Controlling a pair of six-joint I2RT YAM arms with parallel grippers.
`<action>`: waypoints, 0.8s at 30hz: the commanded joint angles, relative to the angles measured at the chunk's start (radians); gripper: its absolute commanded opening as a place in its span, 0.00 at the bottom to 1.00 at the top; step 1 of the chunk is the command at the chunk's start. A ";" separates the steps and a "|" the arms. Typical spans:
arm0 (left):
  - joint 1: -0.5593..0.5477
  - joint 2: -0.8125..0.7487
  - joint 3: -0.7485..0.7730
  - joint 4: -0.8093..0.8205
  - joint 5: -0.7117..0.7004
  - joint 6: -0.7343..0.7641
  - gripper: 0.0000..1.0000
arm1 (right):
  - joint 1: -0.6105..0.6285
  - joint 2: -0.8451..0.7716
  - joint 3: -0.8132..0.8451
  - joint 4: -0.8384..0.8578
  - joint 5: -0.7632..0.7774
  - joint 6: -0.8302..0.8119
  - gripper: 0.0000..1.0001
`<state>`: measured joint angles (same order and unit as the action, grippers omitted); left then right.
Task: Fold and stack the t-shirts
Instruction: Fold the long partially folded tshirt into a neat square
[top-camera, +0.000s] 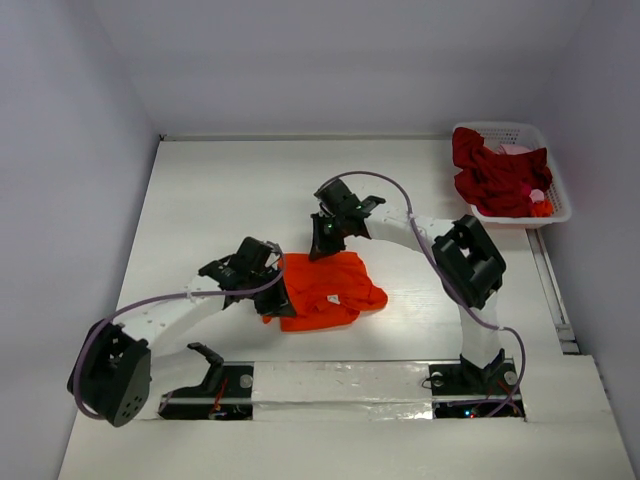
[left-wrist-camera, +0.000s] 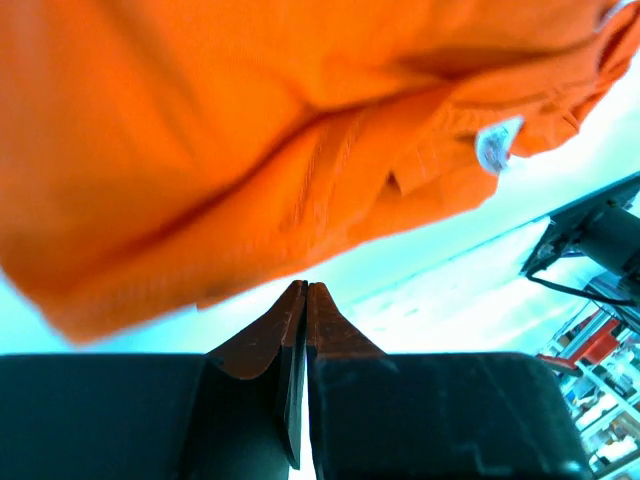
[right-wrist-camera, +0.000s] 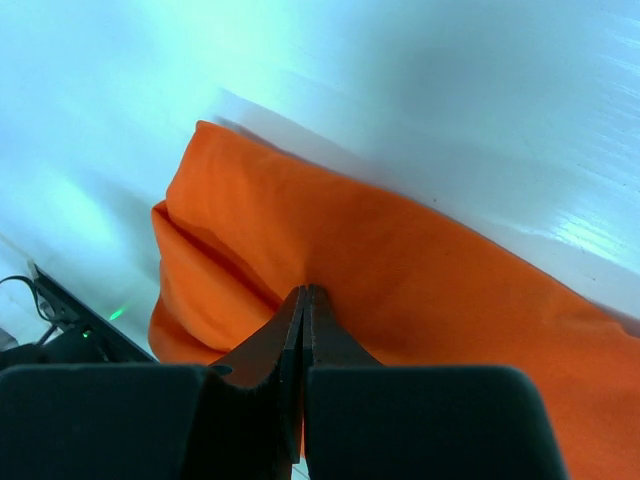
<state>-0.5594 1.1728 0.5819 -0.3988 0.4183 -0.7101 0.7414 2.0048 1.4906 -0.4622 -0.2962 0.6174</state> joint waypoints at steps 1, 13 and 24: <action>-0.002 -0.067 0.029 -0.075 -0.029 -0.028 0.00 | 0.010 0.000 0.039 0.002 -0.014 -0.008 0.00; -0.002 0.148 0.249 0.004 -0.093 -0.003 0.00 | 0.010 -0.121 -0.062 -0.010 0.032 -0.032 0.00; -0.002 0.287 0.251 0.130 -0.147 -0.020 0.00 | 0.010 -0.184 -0.227 0.051 0.031 -0.005 0.00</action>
<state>-0.5594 1.4506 0.8158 -0.3126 0.3004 -0.7307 0.7414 1.8652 1.2819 -0.4583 -0.2768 0.6071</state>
